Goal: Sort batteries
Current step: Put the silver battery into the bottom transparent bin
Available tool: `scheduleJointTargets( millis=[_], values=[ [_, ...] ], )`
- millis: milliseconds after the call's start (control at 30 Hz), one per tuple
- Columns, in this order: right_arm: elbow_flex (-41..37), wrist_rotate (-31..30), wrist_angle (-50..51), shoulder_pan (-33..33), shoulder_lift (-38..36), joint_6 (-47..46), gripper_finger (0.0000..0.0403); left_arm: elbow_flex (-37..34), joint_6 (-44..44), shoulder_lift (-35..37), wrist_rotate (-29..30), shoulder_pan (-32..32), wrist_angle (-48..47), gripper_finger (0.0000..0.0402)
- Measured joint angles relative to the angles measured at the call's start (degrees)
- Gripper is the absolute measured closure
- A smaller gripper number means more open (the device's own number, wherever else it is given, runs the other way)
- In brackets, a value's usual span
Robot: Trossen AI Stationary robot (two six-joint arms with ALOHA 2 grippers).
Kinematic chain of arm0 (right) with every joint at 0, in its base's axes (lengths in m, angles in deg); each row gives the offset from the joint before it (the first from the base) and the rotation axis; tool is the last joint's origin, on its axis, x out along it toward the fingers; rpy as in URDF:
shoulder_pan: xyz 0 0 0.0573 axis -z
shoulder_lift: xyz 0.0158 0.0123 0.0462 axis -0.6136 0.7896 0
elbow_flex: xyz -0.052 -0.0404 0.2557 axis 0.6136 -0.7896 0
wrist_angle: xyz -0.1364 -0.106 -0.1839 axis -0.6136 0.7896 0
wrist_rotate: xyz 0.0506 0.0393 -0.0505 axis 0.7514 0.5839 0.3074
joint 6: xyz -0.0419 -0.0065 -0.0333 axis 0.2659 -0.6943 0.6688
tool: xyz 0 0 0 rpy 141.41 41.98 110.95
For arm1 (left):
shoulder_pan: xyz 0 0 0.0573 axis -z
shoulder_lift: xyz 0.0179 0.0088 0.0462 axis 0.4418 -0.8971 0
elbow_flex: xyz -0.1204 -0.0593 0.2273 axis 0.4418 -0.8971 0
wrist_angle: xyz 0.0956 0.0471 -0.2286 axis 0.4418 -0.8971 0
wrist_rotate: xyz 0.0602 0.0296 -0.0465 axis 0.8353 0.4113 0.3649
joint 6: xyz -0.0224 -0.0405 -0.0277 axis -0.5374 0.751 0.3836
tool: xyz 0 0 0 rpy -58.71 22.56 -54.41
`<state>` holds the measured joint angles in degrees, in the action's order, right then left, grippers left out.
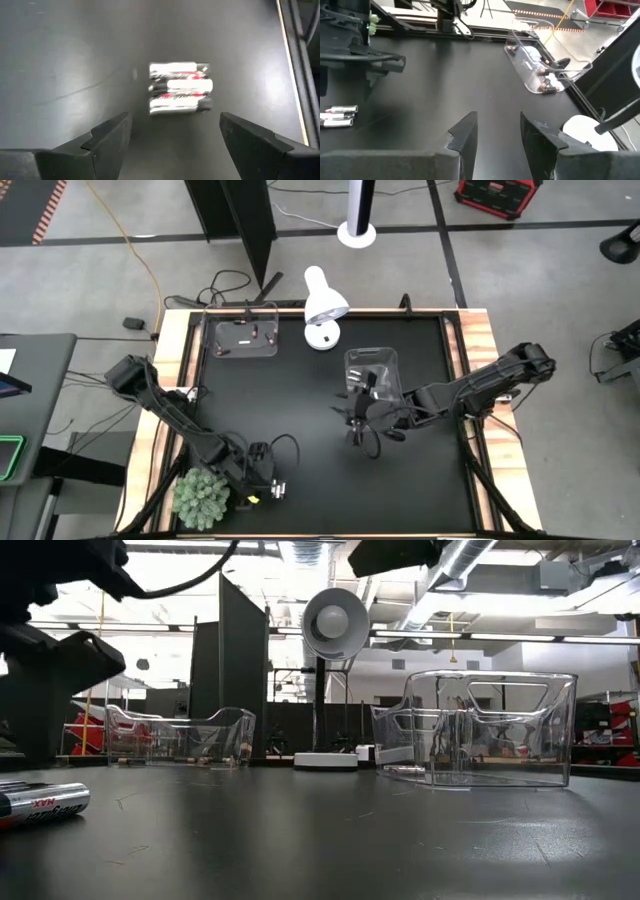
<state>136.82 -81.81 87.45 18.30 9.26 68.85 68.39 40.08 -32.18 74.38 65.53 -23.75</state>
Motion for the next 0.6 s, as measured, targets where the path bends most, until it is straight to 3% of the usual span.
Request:
scheduleJointTargets(
  millis=[367, 600],
  values=[
    [0.0, -0.1, 0.1, -0.7, 0.1, 0.1, 0.0244, 3.1, 2.3, -5.5, -0.7, 1.9, 1.1, 0.0101],
    [0.0, -0.1, 0.2, -0.8, 0.1, 0.0, 0.0243, 3.1, 4.0, -5.9, 2.3, 2.1, 0.9, 0.0101]
  ],
)
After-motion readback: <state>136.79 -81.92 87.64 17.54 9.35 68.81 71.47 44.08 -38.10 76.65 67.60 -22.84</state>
